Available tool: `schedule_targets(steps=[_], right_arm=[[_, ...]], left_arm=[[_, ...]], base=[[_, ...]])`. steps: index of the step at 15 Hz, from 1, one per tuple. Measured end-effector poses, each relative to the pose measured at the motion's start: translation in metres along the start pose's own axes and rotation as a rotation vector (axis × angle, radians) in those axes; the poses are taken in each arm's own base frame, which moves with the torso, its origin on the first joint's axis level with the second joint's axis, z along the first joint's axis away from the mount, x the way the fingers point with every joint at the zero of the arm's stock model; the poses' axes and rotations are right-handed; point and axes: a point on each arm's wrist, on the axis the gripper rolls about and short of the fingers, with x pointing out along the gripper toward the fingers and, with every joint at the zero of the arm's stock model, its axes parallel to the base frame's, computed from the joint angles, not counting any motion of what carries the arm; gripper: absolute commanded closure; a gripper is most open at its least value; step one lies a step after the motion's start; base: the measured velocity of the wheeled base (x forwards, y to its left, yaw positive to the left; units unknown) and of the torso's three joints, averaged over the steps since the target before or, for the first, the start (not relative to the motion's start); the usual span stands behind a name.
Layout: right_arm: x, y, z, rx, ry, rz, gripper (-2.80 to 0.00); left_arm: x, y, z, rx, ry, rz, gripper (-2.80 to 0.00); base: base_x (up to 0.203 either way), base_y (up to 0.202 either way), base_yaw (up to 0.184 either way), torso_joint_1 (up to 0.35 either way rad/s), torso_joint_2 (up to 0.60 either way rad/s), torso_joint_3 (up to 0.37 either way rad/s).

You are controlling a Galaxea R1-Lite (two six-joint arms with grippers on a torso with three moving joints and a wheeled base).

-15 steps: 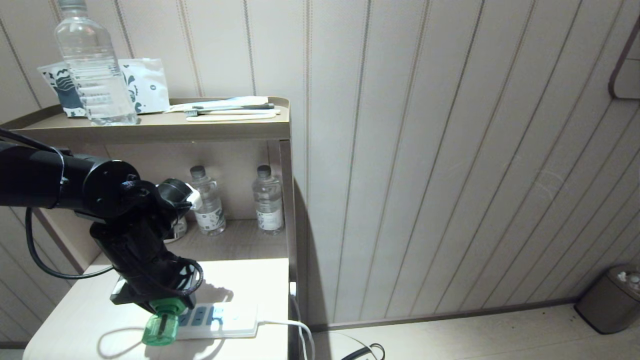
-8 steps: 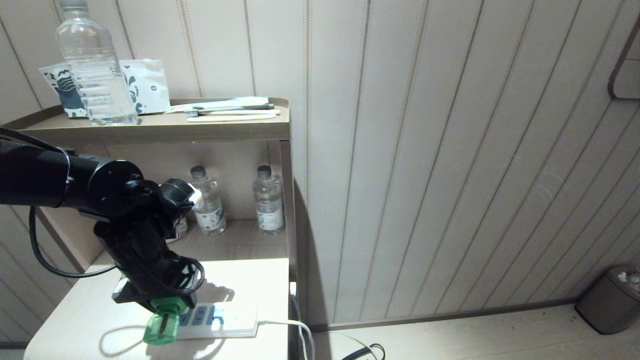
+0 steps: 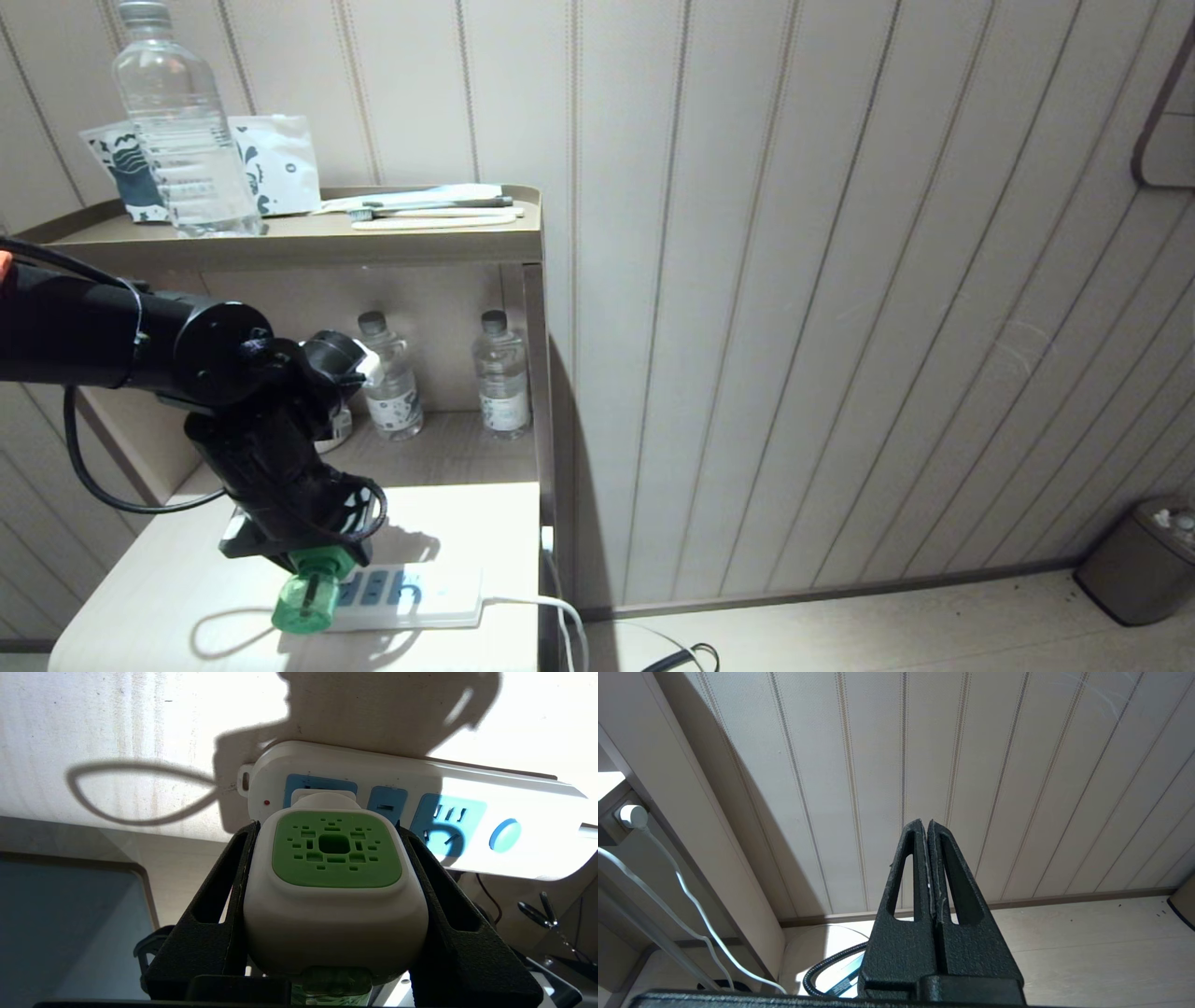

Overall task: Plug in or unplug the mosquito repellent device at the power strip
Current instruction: Insert the plug into the socket

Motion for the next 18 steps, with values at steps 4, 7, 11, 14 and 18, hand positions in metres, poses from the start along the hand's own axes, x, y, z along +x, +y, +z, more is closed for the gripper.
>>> schedule_targets(steps=[4,7,11,14,18], right_arm=[[0.000,0.000,0.000,0.000,0.000,-0.001,0.00],[0.000,0.000,0.000,0.000,0.000,0.000,0.00],[0.000,0.000,0.000,0.000,0.000,-0.001,0.00],[0.000,0.000,0.000,0.000,0.000,0.000,0.00],[0.000,0.000,0.000,0.000,0.000,0.000,0.00]], left_arm=[[0.006,0.001,-0.002,0.000,0.021,0.008,0.00],[0.010,0.002,-0.005,0.002,0.043,0.015,0.00],[0.016,0.000,-0.003,0.008,0.042,0.016,0.00],[0.017,-0.001,0.000,0.013,0.035,0.018,0.00],[0.019,-0.002,0.004,0.021,0.020,0.014,0.00]], base=[[0.000,0.000,0.000,0.000,0.00,0.000],[0.000,0.000,0.000,0.000,0.00,0.000],[0.000,0.000,0.000,0.000,0.00,0.000],[0.000,0.000,0.000,0.000,0.00,0.000],[0.000,0.000,0.000,0.000,0.00,0.000]])
